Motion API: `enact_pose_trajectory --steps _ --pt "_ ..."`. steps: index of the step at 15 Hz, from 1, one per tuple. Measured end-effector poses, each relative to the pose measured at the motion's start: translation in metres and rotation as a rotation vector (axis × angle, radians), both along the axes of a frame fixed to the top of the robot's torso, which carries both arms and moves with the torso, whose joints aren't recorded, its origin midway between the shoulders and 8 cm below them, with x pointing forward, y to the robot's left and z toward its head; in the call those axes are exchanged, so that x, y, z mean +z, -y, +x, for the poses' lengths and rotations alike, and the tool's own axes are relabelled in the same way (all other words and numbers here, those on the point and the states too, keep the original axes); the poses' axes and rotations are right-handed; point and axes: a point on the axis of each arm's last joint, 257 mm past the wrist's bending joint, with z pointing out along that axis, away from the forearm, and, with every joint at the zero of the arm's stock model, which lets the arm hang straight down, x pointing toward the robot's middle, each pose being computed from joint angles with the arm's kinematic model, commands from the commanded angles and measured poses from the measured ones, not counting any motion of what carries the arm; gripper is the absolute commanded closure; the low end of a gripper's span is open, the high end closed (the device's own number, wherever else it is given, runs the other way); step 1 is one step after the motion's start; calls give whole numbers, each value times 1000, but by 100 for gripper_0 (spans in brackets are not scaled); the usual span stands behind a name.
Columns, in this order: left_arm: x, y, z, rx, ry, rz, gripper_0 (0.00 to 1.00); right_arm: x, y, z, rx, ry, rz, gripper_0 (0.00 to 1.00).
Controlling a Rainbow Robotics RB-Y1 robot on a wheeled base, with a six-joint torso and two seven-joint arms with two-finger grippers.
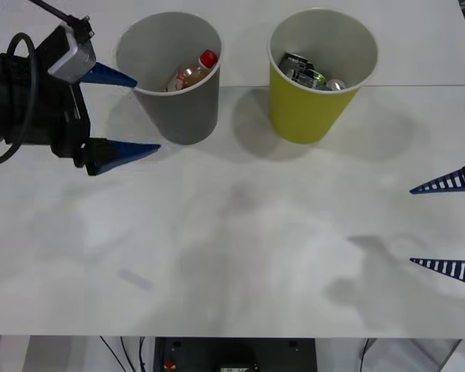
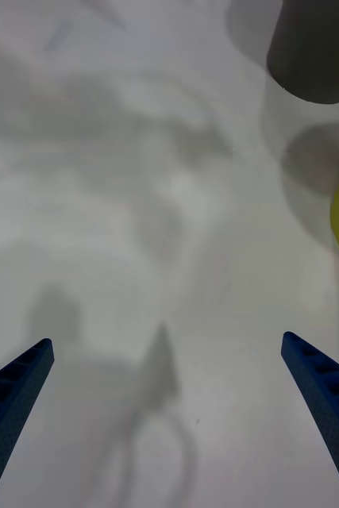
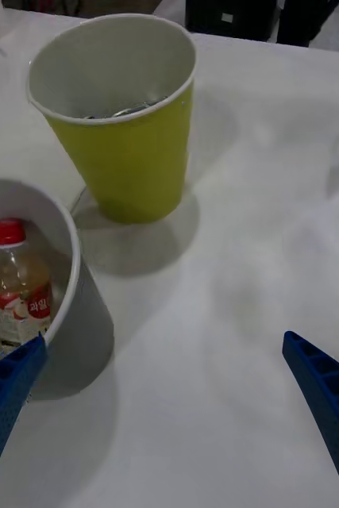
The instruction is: Put the can into the green bin and the plastic bottle into the gray bin
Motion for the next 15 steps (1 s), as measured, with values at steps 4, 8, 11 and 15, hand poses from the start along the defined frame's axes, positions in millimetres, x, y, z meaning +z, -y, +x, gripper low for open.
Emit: enact_pose_trajectory --steps 4,8,11,15 --pt "-34 -33 -24 -54 44 63 0 0 0 0 0 0 0 0" --pt "-58 -58 -50 -94 59 102 0 0 0 0 0 0 0 0" --pt "-69 -73 -68 -134 57 143 0 0 0 0 0 0 0 0" --pt "-88 -87 -89 -189 67 191 0 0 0 0 0 0 0 0"
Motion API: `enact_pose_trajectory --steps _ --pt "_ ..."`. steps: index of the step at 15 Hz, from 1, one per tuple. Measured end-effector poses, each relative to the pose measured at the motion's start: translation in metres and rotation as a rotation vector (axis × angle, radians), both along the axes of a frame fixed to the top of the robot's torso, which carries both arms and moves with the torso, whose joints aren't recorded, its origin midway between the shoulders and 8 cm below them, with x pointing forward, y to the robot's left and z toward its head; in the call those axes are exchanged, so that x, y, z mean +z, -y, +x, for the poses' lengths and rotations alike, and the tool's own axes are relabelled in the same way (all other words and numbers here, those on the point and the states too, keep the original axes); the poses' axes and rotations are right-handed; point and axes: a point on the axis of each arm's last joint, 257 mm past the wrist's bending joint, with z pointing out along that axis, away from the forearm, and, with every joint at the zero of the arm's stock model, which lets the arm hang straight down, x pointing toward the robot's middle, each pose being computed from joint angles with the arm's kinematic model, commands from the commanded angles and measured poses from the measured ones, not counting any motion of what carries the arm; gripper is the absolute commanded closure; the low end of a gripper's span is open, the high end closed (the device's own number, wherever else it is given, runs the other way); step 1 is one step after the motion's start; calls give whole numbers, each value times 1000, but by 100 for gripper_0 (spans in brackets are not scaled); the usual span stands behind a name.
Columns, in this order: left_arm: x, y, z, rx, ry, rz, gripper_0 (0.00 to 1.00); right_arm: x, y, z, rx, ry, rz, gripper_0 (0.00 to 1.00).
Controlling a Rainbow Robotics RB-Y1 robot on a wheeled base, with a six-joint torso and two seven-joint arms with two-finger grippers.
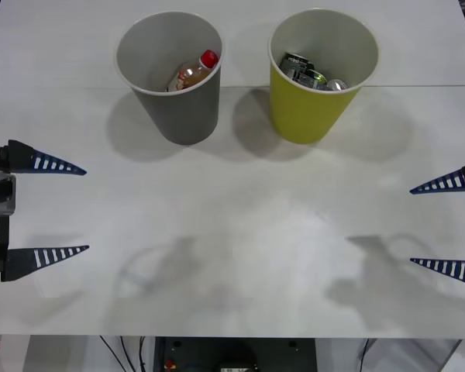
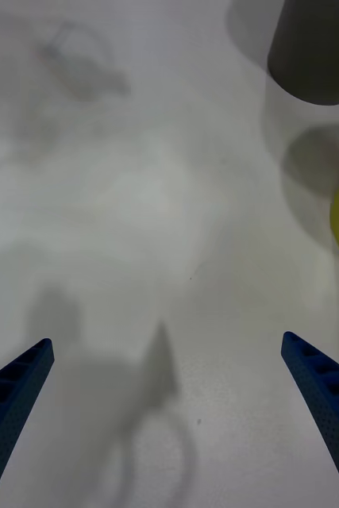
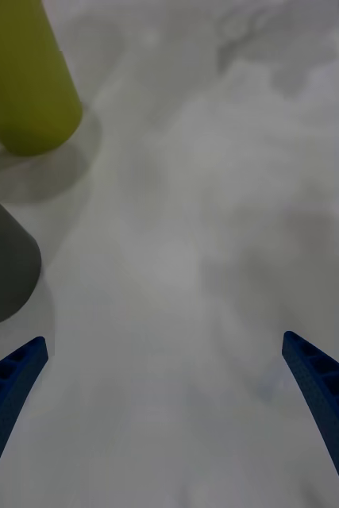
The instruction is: Put the can into the green bin and the plastic bottle into the gray bin
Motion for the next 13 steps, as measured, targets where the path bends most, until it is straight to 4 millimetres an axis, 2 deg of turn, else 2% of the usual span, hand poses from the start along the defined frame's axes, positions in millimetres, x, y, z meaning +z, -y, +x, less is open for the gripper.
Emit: enact_pose_trajectory --steps 6,13 --pt "-21 -17 -20 -33 -13 59 0 0 0 0 0 0 0 0" --pt "-32 -18 -24 -35 -29 78 0 0 0 0 0 0 0 0"
